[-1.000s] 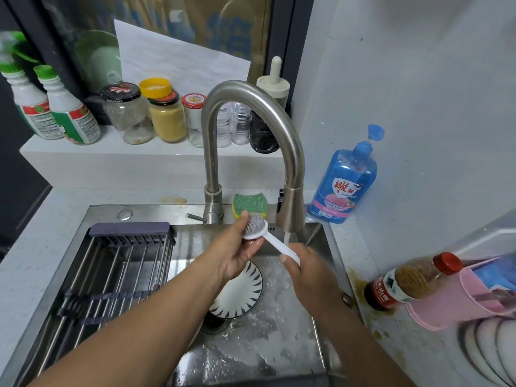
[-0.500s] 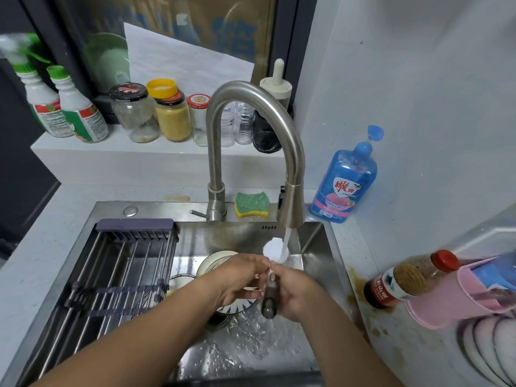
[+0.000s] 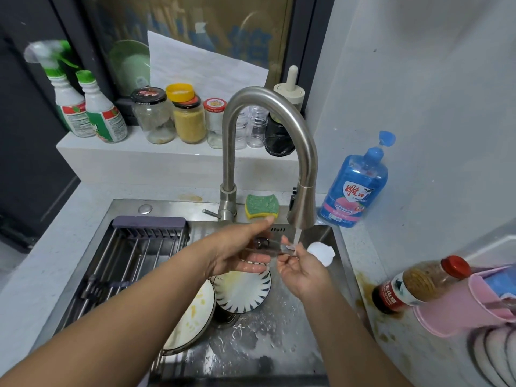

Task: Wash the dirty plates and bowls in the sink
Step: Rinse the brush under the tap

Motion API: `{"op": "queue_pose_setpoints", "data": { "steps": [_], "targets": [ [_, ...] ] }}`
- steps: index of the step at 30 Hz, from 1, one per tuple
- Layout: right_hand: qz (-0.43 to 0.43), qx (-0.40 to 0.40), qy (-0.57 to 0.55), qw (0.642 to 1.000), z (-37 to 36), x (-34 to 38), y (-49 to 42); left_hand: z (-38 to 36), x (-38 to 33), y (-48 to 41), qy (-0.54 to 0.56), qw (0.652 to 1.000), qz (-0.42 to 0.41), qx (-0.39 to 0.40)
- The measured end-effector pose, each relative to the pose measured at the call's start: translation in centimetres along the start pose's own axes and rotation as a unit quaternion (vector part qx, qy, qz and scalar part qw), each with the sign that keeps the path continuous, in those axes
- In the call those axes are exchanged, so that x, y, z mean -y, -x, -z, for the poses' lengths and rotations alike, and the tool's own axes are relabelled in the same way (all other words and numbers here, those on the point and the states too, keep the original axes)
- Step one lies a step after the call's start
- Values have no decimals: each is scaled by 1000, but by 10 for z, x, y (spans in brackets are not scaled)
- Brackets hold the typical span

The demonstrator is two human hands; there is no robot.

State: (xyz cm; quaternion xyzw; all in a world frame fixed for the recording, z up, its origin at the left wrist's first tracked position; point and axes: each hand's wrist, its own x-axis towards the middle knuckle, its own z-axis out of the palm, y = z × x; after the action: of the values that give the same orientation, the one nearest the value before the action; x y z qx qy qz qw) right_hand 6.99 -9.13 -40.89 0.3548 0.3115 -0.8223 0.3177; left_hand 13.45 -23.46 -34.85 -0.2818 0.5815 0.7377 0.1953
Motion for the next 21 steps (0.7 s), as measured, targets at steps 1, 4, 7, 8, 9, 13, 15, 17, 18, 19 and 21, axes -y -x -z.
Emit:
{"op": "queue_pose_setpoints", "data": {
  "steps": [1,4,7,8,9,13,15,17,18,19,21],
  "targets": [
    [0,2,-8,1000,1,-2,0,1,-1,2,-21,1000,-9,4],
    [5,9,-26,1000,3,-6,-1,0,3,2,-59,997,-58,-6],
    [2,10,-9,1000,4,-9,2,1,9,3,-78,991,-110,-16],
    [-5,9,-6,1000,5,-9,3,2,10,4,-94,988,-119,-7],
    [-17,4,0,1000,6,-8,4,5,10,6,-111,986,-121,2],
    [-52,-16,55,997,14,-13,10,25,13,13,-165,981,-104,-12],
    [-25,-39,79,996,14,-23,14,31,14,14,-144,983,-99,-48],
    [21,-77,101,992,16,-39,14,34,17,13,-117,986,-93,-77],
    [31,-89,120,988,18,-48,13,34,19,11,-110,986,-90,-85],
    [22,-99,139,985,21,-58,12,34,21,10,-110,986,-87,-89],
    [-26,-105,143,984,24,-74,10,34,26,8,-128,985,-78,-85]
  ]
}}
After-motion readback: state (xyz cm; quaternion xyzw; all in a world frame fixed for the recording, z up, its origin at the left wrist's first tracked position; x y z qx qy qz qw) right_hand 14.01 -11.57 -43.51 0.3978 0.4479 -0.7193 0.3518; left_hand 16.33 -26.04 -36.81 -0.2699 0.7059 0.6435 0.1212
